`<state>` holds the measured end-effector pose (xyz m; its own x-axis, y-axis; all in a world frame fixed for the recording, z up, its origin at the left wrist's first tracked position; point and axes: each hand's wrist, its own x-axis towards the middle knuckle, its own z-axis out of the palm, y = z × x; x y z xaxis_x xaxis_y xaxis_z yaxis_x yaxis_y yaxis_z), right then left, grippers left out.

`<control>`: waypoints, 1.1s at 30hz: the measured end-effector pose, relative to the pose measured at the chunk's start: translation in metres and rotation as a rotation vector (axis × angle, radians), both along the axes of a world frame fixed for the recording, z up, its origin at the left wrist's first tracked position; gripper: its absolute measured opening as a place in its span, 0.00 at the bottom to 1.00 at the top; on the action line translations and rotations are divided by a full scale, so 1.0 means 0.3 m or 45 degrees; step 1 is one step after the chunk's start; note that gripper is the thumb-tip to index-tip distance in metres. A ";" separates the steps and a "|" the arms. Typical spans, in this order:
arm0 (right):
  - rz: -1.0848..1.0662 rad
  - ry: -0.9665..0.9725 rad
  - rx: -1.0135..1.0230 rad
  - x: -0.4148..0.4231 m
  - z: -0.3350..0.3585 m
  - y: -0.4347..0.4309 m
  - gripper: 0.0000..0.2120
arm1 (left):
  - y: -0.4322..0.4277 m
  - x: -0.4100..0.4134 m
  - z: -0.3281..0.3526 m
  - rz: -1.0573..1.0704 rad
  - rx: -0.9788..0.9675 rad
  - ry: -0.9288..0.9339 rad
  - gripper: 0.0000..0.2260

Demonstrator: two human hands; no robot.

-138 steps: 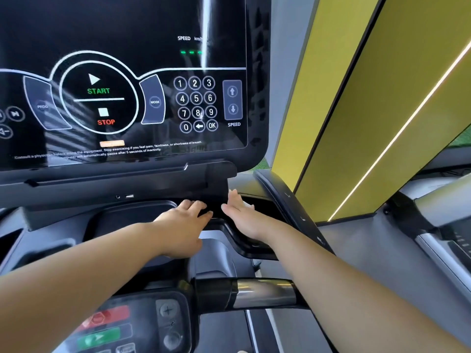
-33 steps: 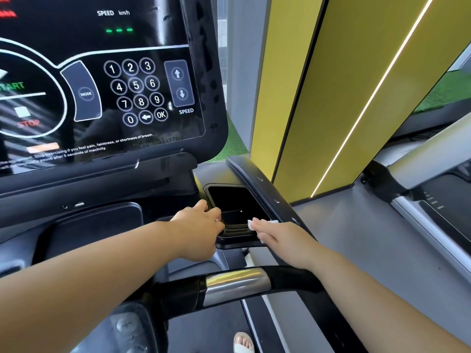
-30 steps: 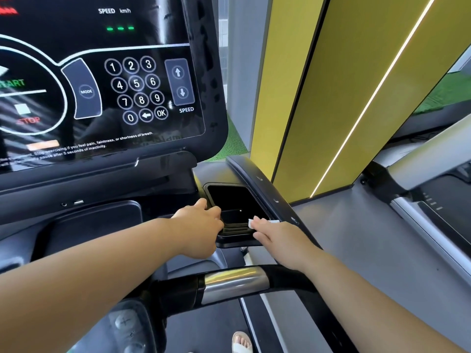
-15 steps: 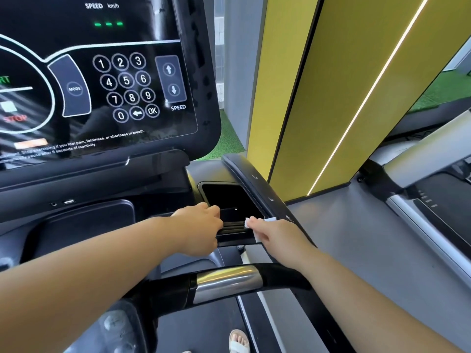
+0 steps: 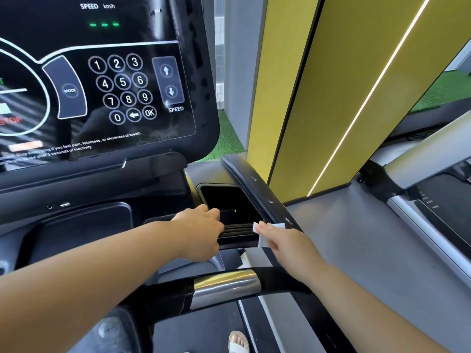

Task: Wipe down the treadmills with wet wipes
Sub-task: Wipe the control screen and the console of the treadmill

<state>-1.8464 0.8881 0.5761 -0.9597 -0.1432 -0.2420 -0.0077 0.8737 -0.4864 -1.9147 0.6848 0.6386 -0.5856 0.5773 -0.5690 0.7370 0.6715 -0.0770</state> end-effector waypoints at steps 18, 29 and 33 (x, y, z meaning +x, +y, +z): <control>-0.468 0.118 -0.219 -0.099 0.135 0.168 0.12 | 0.092 -0.005 -0.014 0.093 -0.033 -0.012 0.18; 0.028 0.138 0.405 -0.084 -0.021 0.033 0.10 | 0.143 0.008 -0.030 0.215 0.070 -0.186 0.21; -0.067 0.162 0.354 -0.056 0.004 -0.011 0.12 | 0.135 0.013 -0.032 0.197 0.068 -0.197 0.22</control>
<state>-1.8633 0.8849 0.5773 -0.9891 -0.0377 -0.1425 -0.0045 0.9740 -0.2263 -1.9107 0.7254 0.6292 -0.5777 0.5189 -0.6301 0.6251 0.7777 0.0673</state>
